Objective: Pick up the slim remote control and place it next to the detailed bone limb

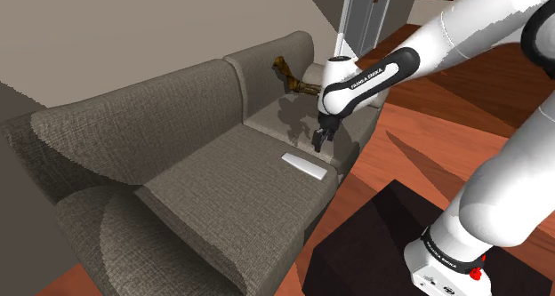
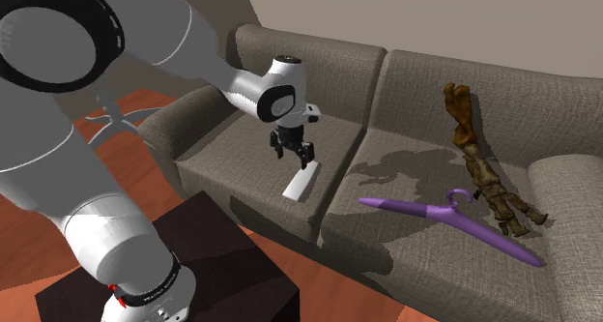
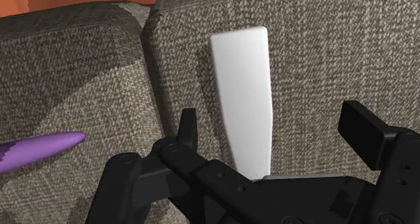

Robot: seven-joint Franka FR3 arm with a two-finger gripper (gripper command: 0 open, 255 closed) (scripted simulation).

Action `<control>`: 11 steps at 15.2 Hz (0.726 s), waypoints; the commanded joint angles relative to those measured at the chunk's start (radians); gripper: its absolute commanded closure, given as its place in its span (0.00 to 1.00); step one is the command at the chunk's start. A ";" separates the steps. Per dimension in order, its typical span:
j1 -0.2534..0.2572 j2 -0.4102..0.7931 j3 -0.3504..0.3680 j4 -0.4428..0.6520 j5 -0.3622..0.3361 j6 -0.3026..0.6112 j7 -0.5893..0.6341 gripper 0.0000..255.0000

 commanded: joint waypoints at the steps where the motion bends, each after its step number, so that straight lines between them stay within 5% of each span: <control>1: 0.004 0.079 0.003 0.031 0.009 0.054 -0.022 0.00; 11: 0.002 0.424 0.033 0.215 0.040 0.233 -0.105 0.00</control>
